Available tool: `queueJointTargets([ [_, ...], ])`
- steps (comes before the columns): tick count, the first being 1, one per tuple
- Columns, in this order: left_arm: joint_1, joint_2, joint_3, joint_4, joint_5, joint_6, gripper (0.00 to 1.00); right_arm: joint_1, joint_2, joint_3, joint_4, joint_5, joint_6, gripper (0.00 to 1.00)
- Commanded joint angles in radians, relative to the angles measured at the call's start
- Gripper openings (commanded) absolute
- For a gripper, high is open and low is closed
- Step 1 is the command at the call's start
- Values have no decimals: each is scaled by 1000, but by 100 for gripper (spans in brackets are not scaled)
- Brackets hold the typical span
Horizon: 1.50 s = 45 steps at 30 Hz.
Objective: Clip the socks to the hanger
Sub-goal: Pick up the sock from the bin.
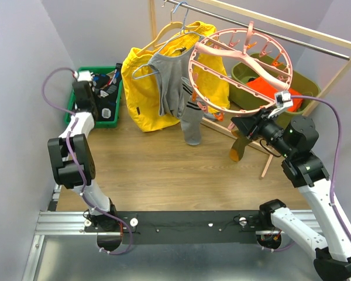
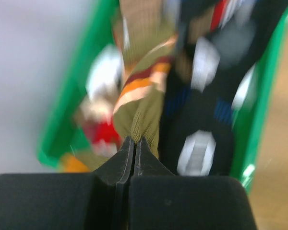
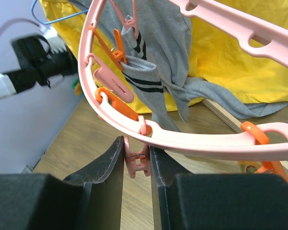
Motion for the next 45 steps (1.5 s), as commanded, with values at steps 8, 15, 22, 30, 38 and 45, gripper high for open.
queueJointTargets([
  [8,17,-26,-143,34,-112,-63,0,0,-28,-7,-30,-14,-7,1],
  [15,2,-132,-131,15,-87,8,0,2,-25,-5,-23,-16,-7,1],
  [22,-47,-157,-67,107,-9,280,0,2,-17,-8,-12,-19,-10,1],
  [30,-58,-85,-86,325,347,374,0,0,-12,1,-21,-17,-11,1],
  [38,-52,0,-192,345,332,383,0,2,-11,7,-40,-4,-17,1],
  [45,-27,-32,-238,292,209,363,0,2,0,5,-24,-20,-10,1],
])
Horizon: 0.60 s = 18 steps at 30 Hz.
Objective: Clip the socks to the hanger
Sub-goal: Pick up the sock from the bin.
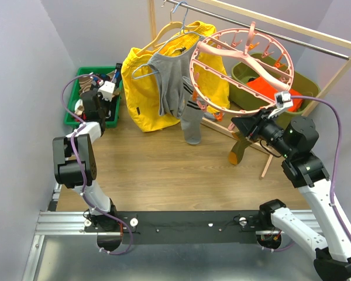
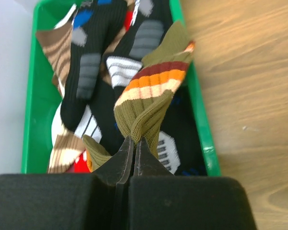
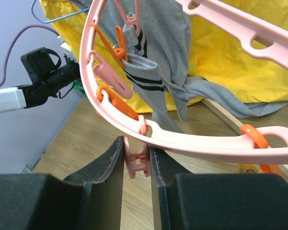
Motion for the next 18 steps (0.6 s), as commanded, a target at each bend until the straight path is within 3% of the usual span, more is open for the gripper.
queueJointTargets([
  [1,23,-29,15,-33,-97,-12,1,2,4,7,-22,-21,-9,1],
  [5,23,-36,5,-101,-250,-32,3,2,1,4,-22,-18,-10,1],
  [8,23,-56,-18,-116,-305,-43,14,2,4,4,-22,-21,-10,1],
  [13,23,-62,-4,-119,-327,-39,42,2,6,0,-13,-32,-7,1],
  [18,0,-130,19,-138,-269,9,49,2,0,3,-19,-18,-12,1],
])
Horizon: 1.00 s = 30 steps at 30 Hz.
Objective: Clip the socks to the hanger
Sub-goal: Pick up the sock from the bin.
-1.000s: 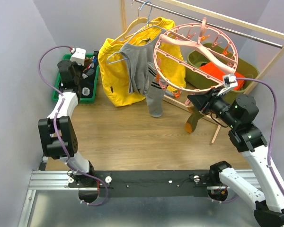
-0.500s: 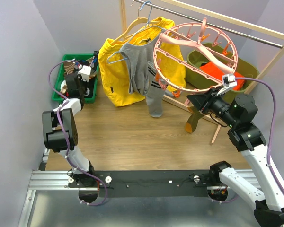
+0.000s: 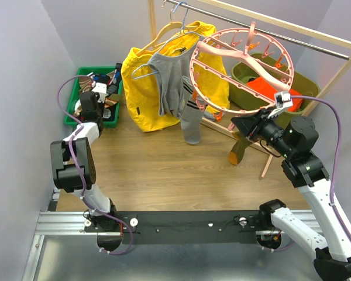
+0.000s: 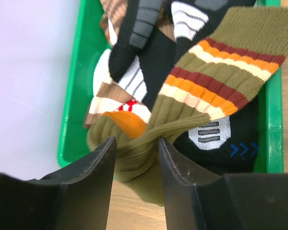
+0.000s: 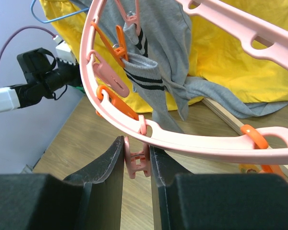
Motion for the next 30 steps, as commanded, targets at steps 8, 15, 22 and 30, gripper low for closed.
queueJointTargets([
  [8,-154,-135,27,-67,-21,249,54,2,8,-8,-3,-33,-6,1],
  [15,-231,15,182,-158,-24,190,59,2,15,-5,-2,-32,-7,1],
  [22,-231,244,450,-307,-7,52,63,2,25,10,-23,-18,-15,1],
  [30,-231,387,629,-407,-30,-11,63,2,35,15,-28,-17,-15,1],
])
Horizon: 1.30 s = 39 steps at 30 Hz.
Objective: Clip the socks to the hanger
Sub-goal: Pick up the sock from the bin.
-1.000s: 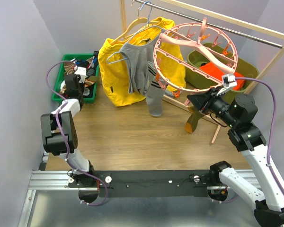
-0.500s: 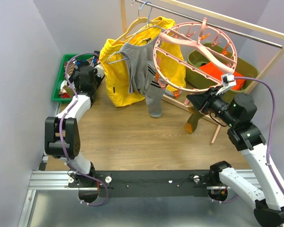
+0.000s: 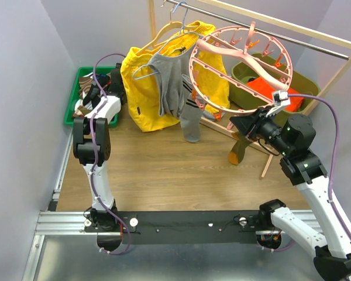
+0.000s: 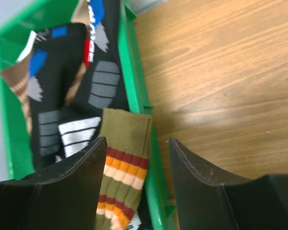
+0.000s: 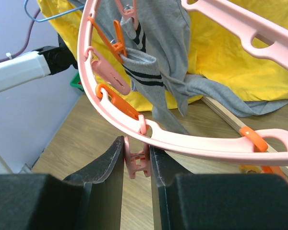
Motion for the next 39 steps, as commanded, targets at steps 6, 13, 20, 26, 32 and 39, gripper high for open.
queueJointTargets([
  [6,1,84,97,-103,-56,-70,60,2,17,16,-32,-15,-12,1],
  [13,1,128,117,-116,-94,-83,44,2,14,13,-33,-15,-10,1],
  [20,1,122,123,-116,-103,-89,14,0,10,11,-35,-15,-9,1],
  [26,1,73,117,-107,-100,-87,14,2,11,11,-33,-18,-6,1],
  [32,11,55,132,-126,-48,-115,7,2,7,11,-33,-21,-4,1],
  [39,43,-65,95,-119,-77,-150,0,0,4,18,-30,-19,-6,1],
])
